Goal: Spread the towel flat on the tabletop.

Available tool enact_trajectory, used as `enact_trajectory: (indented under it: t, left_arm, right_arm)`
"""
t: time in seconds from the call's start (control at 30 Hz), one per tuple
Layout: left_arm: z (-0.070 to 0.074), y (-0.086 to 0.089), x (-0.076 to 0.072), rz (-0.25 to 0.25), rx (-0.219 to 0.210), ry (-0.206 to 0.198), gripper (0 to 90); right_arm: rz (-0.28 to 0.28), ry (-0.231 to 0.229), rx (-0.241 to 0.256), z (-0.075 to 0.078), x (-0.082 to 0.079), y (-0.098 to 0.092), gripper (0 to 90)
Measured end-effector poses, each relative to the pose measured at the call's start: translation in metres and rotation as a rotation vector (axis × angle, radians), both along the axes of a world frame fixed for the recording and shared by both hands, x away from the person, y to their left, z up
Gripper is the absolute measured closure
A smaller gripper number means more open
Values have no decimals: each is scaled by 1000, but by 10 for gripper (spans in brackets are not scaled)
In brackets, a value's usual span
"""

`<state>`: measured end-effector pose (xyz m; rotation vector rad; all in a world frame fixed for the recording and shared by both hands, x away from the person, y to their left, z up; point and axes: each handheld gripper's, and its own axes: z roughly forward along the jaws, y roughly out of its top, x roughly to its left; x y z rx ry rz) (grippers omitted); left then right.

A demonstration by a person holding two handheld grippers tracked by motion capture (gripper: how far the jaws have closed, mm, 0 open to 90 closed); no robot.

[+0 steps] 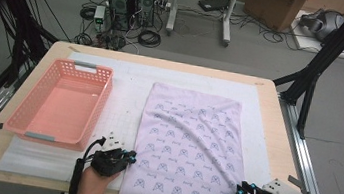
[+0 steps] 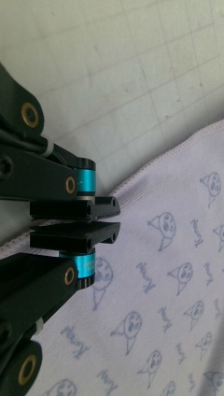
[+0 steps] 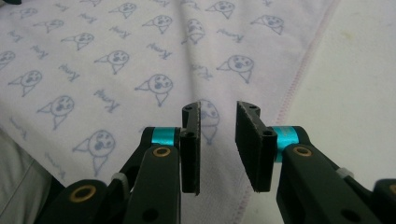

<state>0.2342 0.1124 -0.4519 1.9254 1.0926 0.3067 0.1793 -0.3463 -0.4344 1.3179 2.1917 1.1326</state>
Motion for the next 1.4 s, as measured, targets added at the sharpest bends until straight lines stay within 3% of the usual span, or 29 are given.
enact_trajectory:
  t: [0.17,0.3,0.33,0.37,0.43,0.53,0.67,0.77,0.8,0.87,0.9,0.97,1.1,1.2,1.27,1.4]
  left_arm:
    - [-2,15,-22,-8,-27,6,860]
    - [-2,19,-29,-9,-41,3,849]
    - [-3,19,-29,-4,-45,5,831]
    - [-3,19,-29,-5,-43,8,789]
    - [-3,19,-29,-4,-56,7,696]
    - [-3,18,-28,4,-66,-1,588]
    - [-1,18,-25,-4,-94,-12,533]
    - [-1,18,-24,-5,-105,-16,497]
    - [0,18,-23,-10,-107,-20,497]
    - [0,17,-22,-14,-120,-24,498]
    - [0,17,-22,-18,-121,-26,503]
    - [0,15,-21,-33,-128,-28,523]
    - [0,10,-19,-49,-116,-32,586]
    - [-2,4,-17,-71,-97,-23,654]
    - [-5,-1,-17,-88,-74,-18,670]
    - [-6,-10,-21,-69,12,-87,759]
  right_arm:
    - [35,-6,-14,-2,4,11,685]
    - [47,13,-48,-6,12,22,674]
    - [54,26,-94,-11,15,25,699]
    - [55,9,-98,-12,14,26,737]
    - [60,26,-92,-11,14,24,868]
    - [68,44,-107,-8,12,20,883]
    - [69,62,-156,-4,4,15,885]
    - [80,85,-153,-3,-3,8,882]
    - [79,93,-140,-3,-4,6,860]
    - [65,77,-89,-3,-6,0,693]
    - [44,50,-38,-3,-6,-5,657]
    - [0,22,10,-1,-5,-12,658]
    - [-106,14,1,-4,5,-21,686]
    - [-125,29,-2,-11,15,-18,709]
    - [-125,36,-30,-14,20,-12,723]
    - [-136,35,-39,-13,21,-11,764]
